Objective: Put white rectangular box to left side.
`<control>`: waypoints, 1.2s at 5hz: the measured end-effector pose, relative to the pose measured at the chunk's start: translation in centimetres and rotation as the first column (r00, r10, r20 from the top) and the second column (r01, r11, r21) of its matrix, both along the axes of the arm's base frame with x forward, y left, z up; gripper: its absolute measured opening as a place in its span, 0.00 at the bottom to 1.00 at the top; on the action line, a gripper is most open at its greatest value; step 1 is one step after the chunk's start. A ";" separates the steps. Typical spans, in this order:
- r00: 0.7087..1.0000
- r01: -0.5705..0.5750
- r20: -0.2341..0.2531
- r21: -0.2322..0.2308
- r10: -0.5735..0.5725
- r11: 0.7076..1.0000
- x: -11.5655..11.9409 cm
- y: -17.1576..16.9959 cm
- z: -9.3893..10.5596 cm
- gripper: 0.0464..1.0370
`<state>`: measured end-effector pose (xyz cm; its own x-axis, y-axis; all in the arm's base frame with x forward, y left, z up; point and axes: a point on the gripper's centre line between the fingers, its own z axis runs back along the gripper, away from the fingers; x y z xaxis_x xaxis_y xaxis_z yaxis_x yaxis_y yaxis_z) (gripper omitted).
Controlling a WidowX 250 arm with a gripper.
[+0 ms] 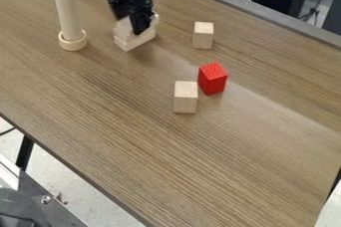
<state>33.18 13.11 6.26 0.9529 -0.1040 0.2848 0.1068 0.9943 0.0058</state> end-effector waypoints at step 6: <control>0.999 -0.017 0.033 0.045 0.015 0.999 -6.5 -4.6 -1.4 0.50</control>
